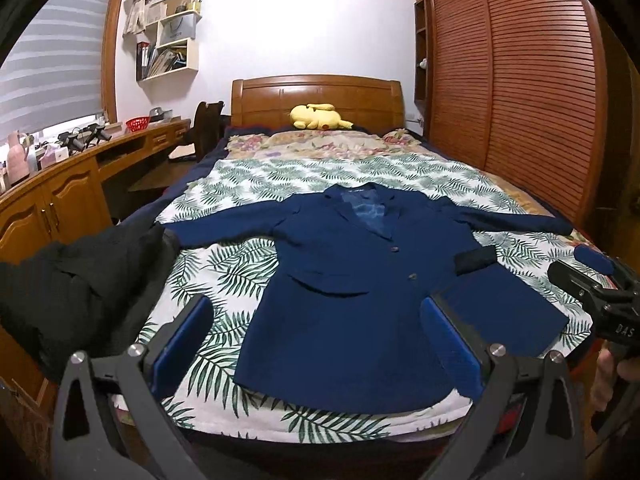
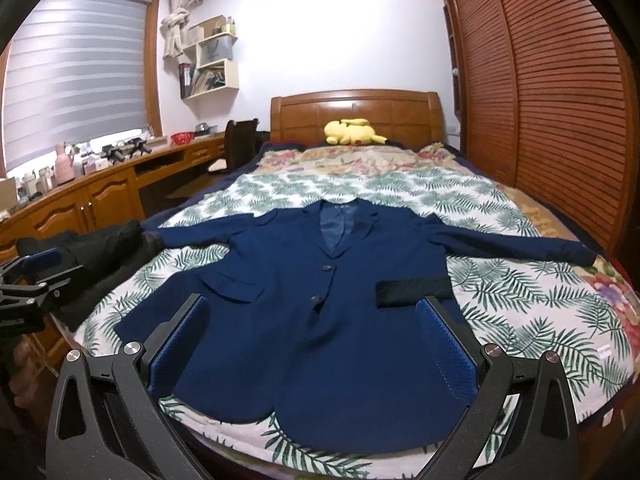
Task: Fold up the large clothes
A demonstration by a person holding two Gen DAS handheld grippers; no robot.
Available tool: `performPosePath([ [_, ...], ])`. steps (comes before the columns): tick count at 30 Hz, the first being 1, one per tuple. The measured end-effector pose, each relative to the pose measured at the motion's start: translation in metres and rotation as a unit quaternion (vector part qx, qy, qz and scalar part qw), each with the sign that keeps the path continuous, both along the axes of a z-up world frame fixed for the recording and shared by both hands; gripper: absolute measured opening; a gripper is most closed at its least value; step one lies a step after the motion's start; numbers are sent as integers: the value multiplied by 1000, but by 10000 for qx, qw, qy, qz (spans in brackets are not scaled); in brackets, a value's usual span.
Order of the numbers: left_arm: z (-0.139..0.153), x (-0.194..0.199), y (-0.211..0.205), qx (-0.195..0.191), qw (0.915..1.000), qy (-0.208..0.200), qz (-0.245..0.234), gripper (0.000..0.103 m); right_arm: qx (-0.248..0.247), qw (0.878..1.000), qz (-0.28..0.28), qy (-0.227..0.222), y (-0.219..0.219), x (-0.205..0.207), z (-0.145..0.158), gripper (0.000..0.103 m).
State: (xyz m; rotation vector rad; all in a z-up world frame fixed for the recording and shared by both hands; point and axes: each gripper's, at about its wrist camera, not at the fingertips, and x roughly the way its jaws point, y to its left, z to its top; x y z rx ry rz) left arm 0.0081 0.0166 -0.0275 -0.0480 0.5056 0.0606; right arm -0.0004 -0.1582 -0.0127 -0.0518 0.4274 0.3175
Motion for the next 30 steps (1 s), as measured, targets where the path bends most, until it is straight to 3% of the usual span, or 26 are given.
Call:
performPosePath([
  [8,-20,15,17,18,9999,125,56,103,-46,9998,147,82,11,24,-18,103],
  [20,-55,80,46,199,9988,452,73,103,-33,9980,533,335,39,100,-52,103],
  [30,-56,141,87,73,9979,603,240,103,8,9958,849,344,72,172,-49,103],
])
